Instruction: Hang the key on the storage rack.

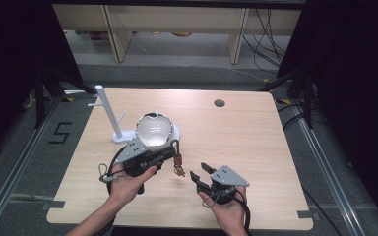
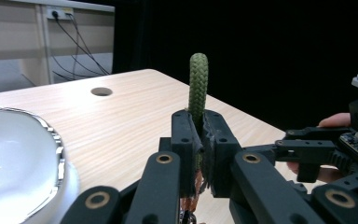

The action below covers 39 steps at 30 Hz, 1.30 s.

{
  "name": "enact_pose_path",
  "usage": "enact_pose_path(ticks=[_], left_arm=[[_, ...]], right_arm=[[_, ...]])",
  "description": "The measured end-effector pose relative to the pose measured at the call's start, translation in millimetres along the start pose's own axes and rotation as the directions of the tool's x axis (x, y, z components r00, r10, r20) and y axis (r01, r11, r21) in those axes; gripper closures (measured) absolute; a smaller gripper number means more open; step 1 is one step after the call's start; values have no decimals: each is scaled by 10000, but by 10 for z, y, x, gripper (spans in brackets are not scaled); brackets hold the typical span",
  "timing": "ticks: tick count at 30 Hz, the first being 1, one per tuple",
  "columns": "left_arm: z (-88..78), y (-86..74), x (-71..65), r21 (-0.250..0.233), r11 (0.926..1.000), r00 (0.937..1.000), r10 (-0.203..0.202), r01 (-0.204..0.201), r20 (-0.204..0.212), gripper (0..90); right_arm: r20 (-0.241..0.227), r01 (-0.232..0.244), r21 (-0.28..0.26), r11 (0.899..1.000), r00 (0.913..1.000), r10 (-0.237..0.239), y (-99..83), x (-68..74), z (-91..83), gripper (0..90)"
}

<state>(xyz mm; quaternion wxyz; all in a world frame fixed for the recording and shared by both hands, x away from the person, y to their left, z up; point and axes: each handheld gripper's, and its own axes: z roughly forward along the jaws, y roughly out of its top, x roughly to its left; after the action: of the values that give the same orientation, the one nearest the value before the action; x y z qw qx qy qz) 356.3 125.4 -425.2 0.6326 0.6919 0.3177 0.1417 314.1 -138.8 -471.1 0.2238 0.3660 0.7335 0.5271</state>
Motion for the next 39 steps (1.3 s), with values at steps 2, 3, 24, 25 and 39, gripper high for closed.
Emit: enact_pose_path(ticks=[2, 3, 24, 25, 39], left_arm=[[-48, 14, 24, 16, 10000, 9999, 18, -18, -159, 838], [-69, 18, 39, 14, 10000, 9997, 49, -49, -220, 838], [-484, 10, 240, -7, 9997, 9908, 242, -245, -1330, 838], [-505, 12, 247, 40, 9997, 9897, 261, -258, -1406, 838], [-708, 12, 373, 96, 9992, 9784, 398, -386, -2028, 838]], right_arm=[[58, 123, 161, 9998, 9999, -124, -8, -22, -16, 515], [86, 116, 125, 9999, 9999, -117, -15, -32, -19, 514], [457, -149, 459, 9988, 9989, 128, -115, -130, -117, 512], [430, -262, 410, 9988, 9988, 245, -122, -129, -117, 512], [687, -15, 331, 9995, 9976, -8, -169, -204, -166, 509]])
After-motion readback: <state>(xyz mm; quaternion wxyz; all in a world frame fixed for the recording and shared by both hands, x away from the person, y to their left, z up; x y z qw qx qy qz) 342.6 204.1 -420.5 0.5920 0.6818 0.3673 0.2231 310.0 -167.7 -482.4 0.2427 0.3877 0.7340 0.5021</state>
